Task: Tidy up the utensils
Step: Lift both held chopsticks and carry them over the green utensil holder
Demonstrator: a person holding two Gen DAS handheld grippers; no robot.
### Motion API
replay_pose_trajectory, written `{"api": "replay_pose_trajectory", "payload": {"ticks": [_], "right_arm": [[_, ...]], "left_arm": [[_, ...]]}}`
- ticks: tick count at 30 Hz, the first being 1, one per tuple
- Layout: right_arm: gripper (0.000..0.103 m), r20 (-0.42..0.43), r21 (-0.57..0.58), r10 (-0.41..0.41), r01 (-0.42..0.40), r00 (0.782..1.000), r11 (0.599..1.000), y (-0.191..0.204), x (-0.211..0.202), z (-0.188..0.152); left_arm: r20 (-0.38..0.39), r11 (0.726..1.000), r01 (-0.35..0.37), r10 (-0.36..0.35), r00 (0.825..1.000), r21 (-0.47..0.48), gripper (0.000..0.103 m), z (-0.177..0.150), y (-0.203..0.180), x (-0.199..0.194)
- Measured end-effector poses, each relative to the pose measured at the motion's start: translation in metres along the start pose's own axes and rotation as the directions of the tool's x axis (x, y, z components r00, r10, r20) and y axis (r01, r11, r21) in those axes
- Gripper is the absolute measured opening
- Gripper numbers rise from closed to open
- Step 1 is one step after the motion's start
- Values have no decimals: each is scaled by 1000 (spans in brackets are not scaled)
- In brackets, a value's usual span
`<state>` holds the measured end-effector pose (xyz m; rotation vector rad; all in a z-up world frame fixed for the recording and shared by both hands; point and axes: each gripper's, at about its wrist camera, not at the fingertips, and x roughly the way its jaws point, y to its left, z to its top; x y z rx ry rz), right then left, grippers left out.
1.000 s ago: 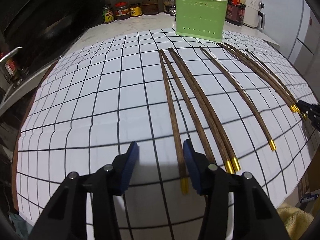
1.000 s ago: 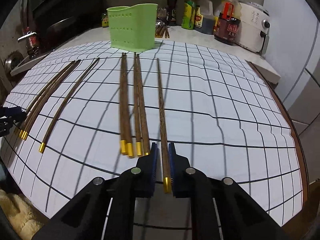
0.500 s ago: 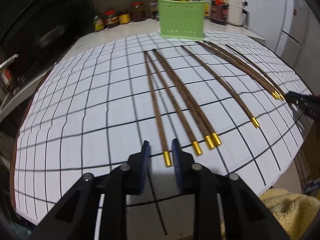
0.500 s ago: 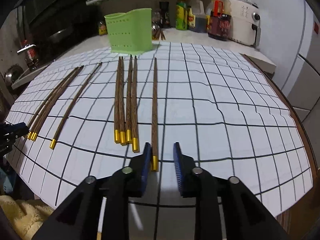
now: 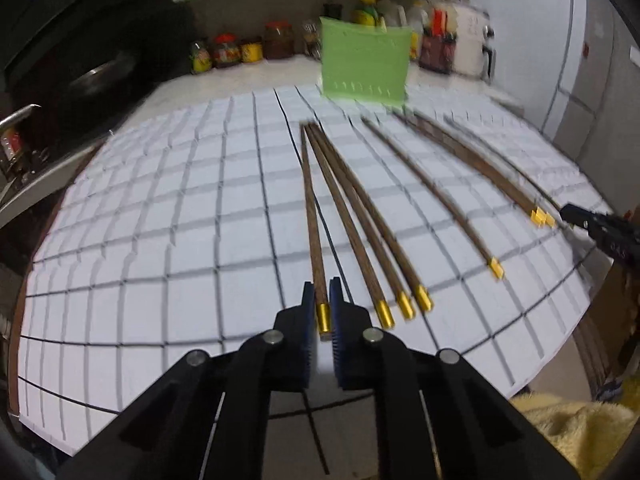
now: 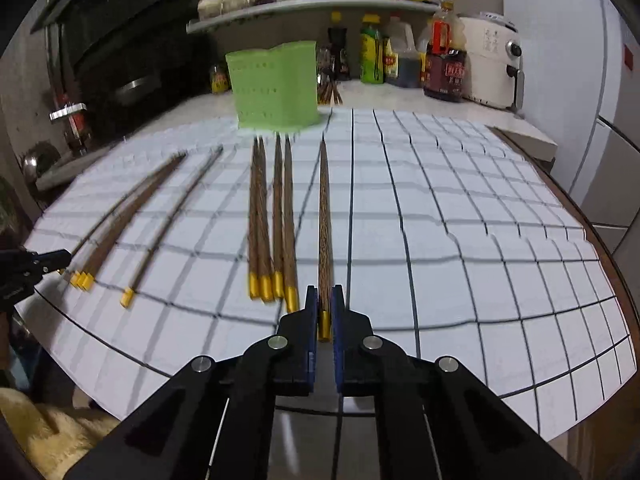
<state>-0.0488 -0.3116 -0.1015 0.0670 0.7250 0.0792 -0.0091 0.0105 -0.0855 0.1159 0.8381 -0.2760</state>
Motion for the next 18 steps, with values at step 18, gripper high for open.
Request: {"api": "replay_pose_trajectory", "payload": {"ticks": [18], "right_arm": [[7,357,11,30,-36,934,999,5,-90,127]], "left_arm": [[477,996,37,7,879,-82,7,95,41,-122]]}}
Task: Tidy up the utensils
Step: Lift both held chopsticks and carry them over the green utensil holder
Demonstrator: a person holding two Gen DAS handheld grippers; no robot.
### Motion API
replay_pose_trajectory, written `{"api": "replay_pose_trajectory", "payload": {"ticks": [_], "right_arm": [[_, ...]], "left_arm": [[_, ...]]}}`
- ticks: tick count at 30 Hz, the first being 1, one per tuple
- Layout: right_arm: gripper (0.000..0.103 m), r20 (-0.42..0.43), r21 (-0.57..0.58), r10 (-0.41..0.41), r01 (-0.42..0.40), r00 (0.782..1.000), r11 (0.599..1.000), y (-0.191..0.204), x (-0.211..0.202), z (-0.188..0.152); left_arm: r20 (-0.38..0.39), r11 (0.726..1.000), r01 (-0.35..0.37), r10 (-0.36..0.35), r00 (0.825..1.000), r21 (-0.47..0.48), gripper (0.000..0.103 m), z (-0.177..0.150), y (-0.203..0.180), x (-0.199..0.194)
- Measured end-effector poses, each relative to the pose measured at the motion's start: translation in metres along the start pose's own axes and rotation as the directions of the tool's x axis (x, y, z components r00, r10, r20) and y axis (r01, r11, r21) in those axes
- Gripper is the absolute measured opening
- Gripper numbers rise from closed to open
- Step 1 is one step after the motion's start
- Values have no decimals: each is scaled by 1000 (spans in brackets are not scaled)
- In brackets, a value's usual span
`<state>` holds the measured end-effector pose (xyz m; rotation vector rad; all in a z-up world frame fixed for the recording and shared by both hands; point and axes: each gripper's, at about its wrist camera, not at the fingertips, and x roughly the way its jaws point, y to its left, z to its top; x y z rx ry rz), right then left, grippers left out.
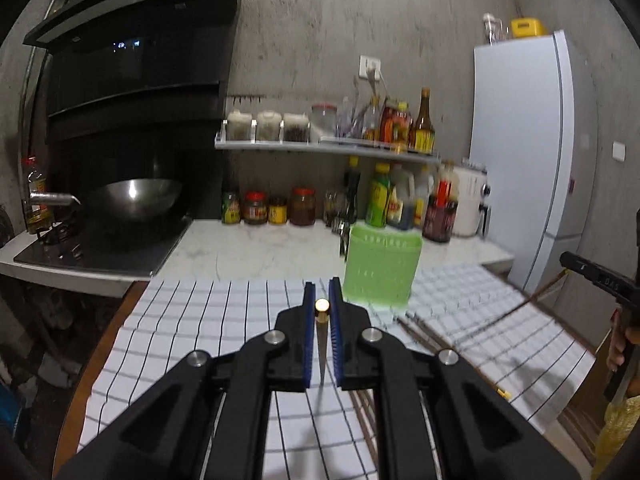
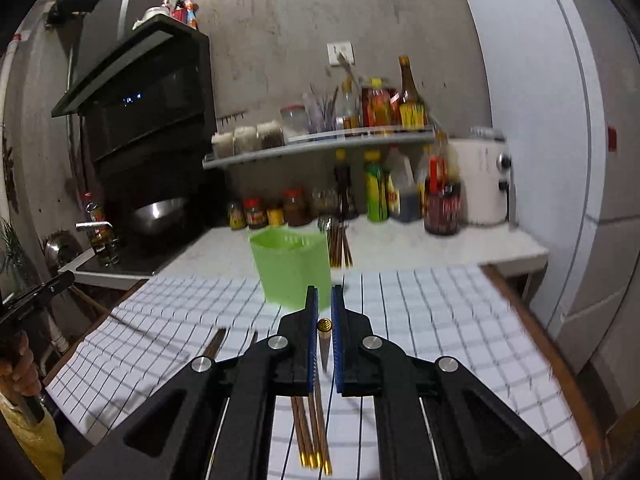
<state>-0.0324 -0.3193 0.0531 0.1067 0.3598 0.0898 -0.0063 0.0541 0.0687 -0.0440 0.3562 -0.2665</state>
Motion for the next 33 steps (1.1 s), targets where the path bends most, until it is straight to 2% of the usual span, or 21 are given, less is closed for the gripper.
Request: {"api": "replay_pose_trajectory", "payload": {"ticks": [10,18,23,26,28,31,33], "right_arm": [[7,-12,-57,-15,15,1000,998,10,37,33],[7,-44,-64,-23,20,999,998,13,64,40],[7,-145,-74,-16,6,989,997,14,87,15],[7,-171,-69,-12,0,985,998,14,91,6],[7,-173,-70,-15,3,985,998,15,90,5],[6,-152,-66,-15,5,988,998,13,87,9],[7,-120,-67,-23,15,992,998,12,86,16]], "left_arm": [[8,999,51,-51,999,-19,7,21,7,22],[-6,1000,16,-16,1000,-2,7,27,8,38],[-63,999,-23,25,998,41,7,20,2,51],[-124,998,-18,25,992,61,7,13,2,59],[-169,995,-37,52,984,91,8,8,-1,64],[-148,997,-24,36,988,78,6,8,-1,62],[-87,997,-28,35,996,73,6,16,-4,57]]}}
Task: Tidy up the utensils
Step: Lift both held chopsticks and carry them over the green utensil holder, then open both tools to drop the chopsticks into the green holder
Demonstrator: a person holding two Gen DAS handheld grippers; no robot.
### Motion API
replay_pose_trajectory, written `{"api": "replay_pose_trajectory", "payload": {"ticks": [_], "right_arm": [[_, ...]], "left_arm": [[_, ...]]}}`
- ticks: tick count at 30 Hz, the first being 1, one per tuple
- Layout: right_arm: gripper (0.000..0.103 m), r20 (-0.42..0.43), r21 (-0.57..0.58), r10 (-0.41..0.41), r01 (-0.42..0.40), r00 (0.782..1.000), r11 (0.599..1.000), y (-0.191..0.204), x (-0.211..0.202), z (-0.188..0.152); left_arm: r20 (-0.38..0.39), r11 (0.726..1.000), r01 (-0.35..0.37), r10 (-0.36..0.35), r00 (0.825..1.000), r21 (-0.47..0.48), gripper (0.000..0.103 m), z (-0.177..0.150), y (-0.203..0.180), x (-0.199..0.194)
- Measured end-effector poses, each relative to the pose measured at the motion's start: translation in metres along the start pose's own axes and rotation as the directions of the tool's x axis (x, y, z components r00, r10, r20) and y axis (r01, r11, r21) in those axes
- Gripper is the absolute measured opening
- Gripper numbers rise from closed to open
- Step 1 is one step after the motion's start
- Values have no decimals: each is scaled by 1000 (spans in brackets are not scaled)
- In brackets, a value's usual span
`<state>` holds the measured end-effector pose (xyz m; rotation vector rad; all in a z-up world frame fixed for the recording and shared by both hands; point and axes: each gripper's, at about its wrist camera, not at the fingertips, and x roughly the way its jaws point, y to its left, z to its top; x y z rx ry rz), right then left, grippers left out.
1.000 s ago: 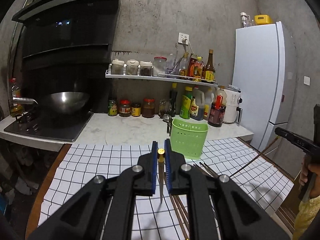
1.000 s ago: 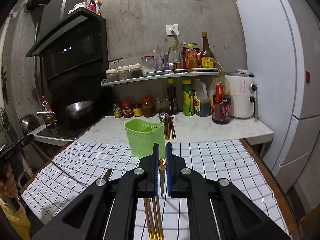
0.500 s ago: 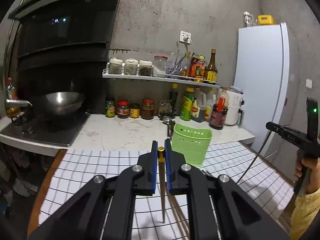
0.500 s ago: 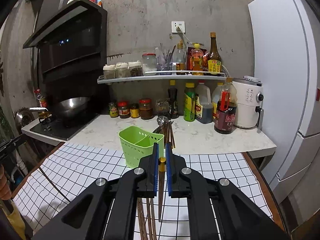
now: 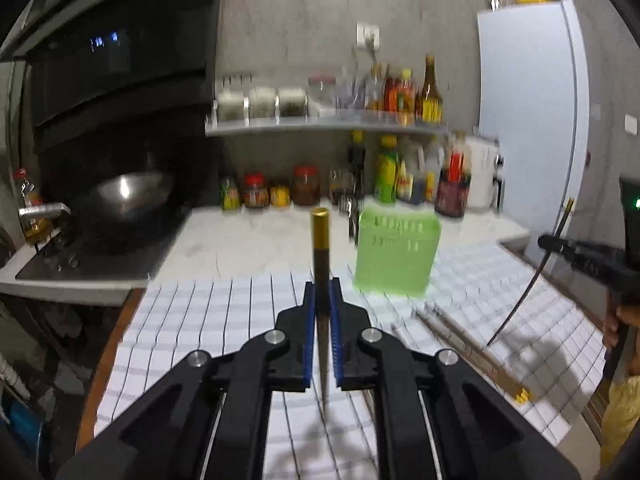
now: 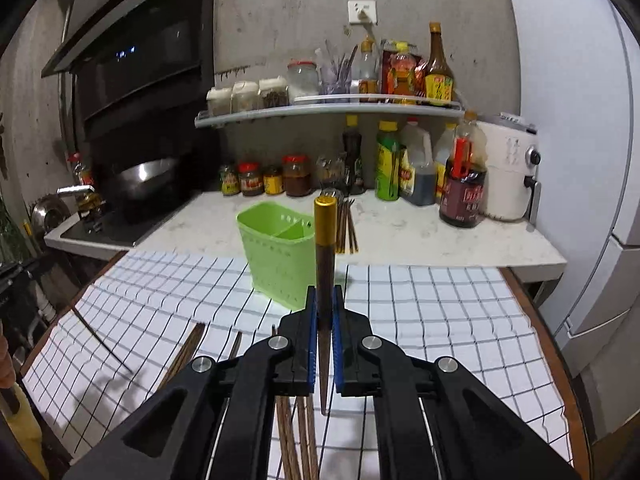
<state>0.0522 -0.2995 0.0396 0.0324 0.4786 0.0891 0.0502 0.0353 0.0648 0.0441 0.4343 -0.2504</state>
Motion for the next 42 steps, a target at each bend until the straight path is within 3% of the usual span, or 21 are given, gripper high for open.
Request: {"api": "replay_pose_trajectory", "payload": {"ticks": [6,11,14,18,23,26,27,28,30,36,42], "right_arm": [[7,122,9,14,-15,992,1000,3,4,30],[7,339,-14,25,-21,940,1000,20,-6,78],[7,382,-32,8,5,924,999,30,12,103],[7,312,-33,9,1,950,999,29,57,112],[7,193,-28,-4,9,981,1000,25,110,99],[10,135,-30,2,2,991,1000,24,121,88],[18,132,-29,3,1,991,1000,23,119,86],[32,133,-27,2,2,991,1000,22,116,85],[48,143,-25,1,3,990,1000,22,102,83],[51,110,-41,4,0,994,999,23,45,55],[51,-36,-47,-5,3,999,999,23,7,-11]], "left_arm": [[153,1000,30,-29,988,-5,6,42,-24,22],[317,997,72,-61,947,-24,6,103,-50,48],[359,997,78,-63,931,-26,6,130,-65,74],[294,995,101,-90,952,-22,6,138,-81,130],[158,992,119,-109,981,-52,6,121,-82,194],[97,990,117,-109,989,-76,7,112,-76,208],[85,990,114,-107,991,-81,10,110,-74,208],[74,989,120,-114,991,-83,12,110,-71,205],[91,992,106,-100,991,-72,31,112,-68,188],[117,998,63,-61,991,-12,46,105,-63,124],[-6,1000,-16,16,1000,8,47,43,-49,74]]}}
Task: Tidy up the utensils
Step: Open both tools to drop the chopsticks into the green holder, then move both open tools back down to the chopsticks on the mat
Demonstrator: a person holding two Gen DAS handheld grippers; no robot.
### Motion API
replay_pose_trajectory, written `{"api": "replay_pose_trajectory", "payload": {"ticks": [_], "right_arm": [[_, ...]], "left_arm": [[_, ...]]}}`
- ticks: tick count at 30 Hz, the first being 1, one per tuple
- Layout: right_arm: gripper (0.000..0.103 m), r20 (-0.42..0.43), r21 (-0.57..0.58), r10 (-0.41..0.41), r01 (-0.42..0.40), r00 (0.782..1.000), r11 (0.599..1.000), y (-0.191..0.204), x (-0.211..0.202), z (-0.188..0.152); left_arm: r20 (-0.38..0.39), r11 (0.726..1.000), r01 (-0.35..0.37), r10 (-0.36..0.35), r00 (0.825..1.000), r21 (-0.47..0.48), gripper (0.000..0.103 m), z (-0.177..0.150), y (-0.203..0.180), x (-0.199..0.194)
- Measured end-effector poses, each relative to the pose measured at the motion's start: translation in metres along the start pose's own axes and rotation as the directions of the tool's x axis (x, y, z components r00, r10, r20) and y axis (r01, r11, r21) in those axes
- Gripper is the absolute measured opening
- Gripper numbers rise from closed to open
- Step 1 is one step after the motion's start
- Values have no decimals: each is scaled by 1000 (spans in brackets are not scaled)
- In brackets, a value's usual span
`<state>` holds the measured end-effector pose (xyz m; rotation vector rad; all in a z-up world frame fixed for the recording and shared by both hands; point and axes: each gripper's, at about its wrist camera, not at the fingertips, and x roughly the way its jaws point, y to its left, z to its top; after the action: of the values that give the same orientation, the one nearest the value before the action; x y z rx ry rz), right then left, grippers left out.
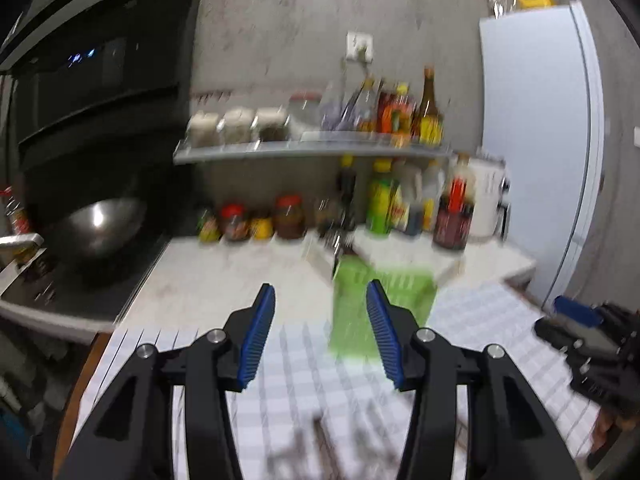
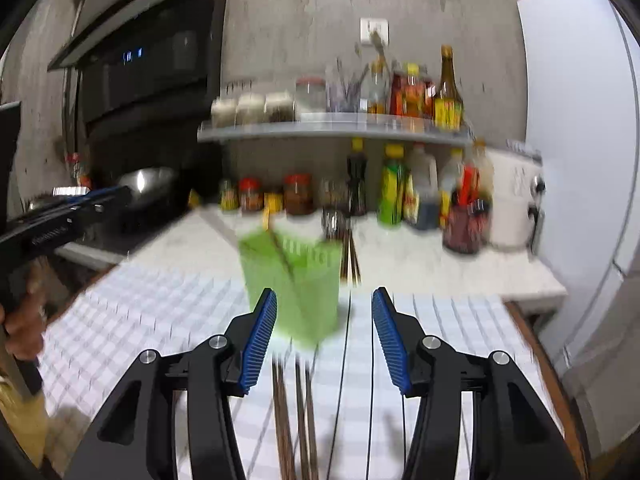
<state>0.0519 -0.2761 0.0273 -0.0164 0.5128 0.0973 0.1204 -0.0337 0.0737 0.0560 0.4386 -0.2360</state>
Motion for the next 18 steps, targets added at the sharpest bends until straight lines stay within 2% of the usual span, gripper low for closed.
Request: {"api": "replay_pose_trajectory", "payload": {"ticks": [2,5,6,9,10,13,14,18], "right_arm": [[51,-49,-5,-6,6,999,1000,3,-7,-26],[51,-94,-9,-10,10,996,1000,6,-15,-58],[51,-118,-1,-5,5,993,1000,7,-18,-72],[51,-156,37,-4,9,988,999,5,-23,-97],[51,-167,49,-6,15,986,999,4,-24,-103],[51,-204,72,-5,21,979,997,2,-24,-118],[51,-216,76,-7,24,976,997,2,-22,-122],[51,-239,89,-12,34,971,995,-1,-18,-128]], "left_arm": [[-73,999,-26,28,997,20,47,-33,3,-9],[-202,998,-55,60,977,34,47,-85,8,-13],[-266,999,-49,53,962,20,47,-105,11,-13],[-376,999,-27,8,927,-45,47,-144,20,-10],[-416,997,-17,-16,909,-76,47,-158,24,-9],[-481,988,4,-80,873,-157,47,-184,33,-8],[-491,986,11,-93,866,-168,47,-188,32,-9],[-496,989,40,-106,862,-142,47,-196,22,-17]]}}
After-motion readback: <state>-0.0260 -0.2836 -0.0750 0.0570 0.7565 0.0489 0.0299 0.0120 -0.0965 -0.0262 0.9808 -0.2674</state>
